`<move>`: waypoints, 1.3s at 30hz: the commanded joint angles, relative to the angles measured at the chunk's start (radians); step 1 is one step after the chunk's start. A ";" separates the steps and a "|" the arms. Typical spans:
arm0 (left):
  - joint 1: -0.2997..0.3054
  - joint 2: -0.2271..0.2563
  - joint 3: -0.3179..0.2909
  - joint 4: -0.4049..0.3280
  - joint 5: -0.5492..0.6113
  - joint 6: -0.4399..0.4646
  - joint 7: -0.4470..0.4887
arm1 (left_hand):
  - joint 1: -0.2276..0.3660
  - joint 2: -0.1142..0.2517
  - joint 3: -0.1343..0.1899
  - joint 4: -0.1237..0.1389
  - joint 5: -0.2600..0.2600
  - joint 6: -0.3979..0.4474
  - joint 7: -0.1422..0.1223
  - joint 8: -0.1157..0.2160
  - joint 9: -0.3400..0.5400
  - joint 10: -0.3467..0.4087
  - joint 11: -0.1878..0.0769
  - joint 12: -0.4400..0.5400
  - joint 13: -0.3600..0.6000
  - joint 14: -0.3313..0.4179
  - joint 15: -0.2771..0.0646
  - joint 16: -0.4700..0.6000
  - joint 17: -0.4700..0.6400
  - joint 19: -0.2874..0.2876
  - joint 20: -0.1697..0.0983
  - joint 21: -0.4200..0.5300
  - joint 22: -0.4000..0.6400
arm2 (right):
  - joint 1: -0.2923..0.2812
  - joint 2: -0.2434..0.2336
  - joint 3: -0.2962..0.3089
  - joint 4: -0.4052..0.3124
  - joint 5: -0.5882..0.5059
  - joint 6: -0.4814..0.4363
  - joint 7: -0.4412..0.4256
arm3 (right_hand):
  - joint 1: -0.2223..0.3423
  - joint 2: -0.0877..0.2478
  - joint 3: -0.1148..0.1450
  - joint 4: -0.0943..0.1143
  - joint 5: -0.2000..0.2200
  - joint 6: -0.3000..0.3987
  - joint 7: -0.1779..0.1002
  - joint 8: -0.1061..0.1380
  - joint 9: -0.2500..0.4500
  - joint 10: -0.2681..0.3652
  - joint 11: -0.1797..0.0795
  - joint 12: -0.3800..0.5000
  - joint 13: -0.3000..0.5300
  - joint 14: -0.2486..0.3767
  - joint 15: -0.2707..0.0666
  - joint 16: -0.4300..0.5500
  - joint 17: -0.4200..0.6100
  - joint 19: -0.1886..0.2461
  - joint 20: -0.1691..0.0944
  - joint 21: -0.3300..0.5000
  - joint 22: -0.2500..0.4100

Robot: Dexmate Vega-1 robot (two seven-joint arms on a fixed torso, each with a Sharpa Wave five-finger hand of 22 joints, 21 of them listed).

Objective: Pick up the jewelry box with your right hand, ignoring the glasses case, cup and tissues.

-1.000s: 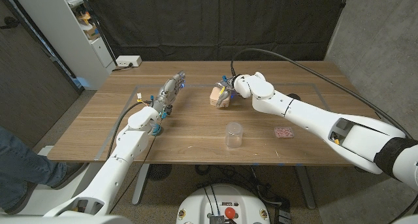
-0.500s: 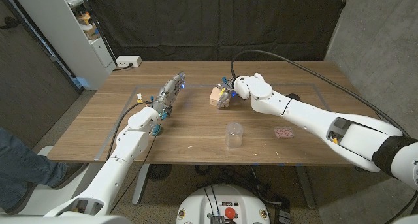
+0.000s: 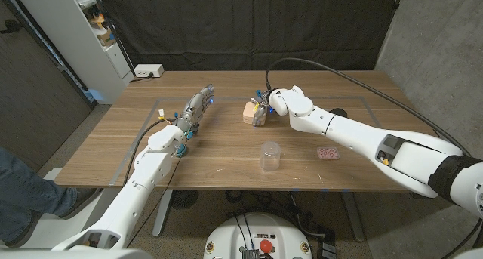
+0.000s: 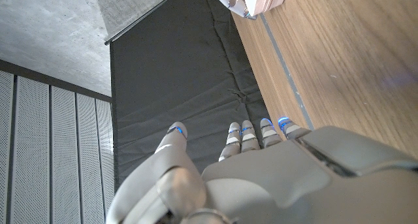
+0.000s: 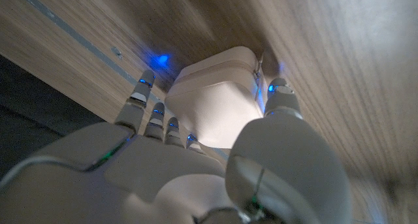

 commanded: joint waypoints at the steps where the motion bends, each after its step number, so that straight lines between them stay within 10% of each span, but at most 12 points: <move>1: 0.001 -0.002 0.004 -0.011 0.004 0.012 0.009 | -0.009 -0.001 0.002 -0.005 -0.002 0.006 0.005 0.000 0.002 0.002 0.006 0.000 0.003 -0.007 0.003 0.002 0.002 -0.001 0.014 0.006 0.002 | -0.003 0.004 -0.016 0.016 -0.029 0.005 -0.043 | 0.100 0.063 0.018 -0.001 -0.005 0.179 -0.105 0.046 0.026 0.098 -0.025 0.036 0.023 0.111 -0.052 0.061 0.034 0.149 -0.065 0.034 0.001; 18: -0.009 -0.005 0.012 -0.012 0.006 0.018 0.009 | -0.011 -0.002 0.003 -0.006 -0.002 0.006 0.002 0.000 0.002 0.002 0.001 0.000 0.003 -0.008 0.003 0.002 0.003 -0.001 0.018 0.006 0.002 | -0.014 0.006 -0.014 0.019 -0.067 0.003 -0.074 | 0.284 0.144 0.014 -0.013 -0.071 0.391 -0.151 0.160 0.114 0.274 -0.083 0.162 0.130 0.322 -0.133 0.255 0.211 0.282 -0.196 0.072 0.013; 39: -0.024 -0.009 0.012 0.011 0.006 0.014 0.000 | -0.012 -0.002 0.003 -0.007 -0.002 0.005 0.001 0.000 0.002 0.003 0.003 0.001 0.003 -0.009 0.006 0.002 0.003 -0.002 0.022 0.006 0.003 | -0.015 -0.016 -0.003 -0.034 -0.077 -0.004 -0.044 | 0.301 0.150 0.006 0.002 -0.098 0.399 -0.146 0.177 0.147 0.255 -0.076 0.182 0.170 0.343 -0.122 0.256 0.245 0.286 -0.196 0.082 0.016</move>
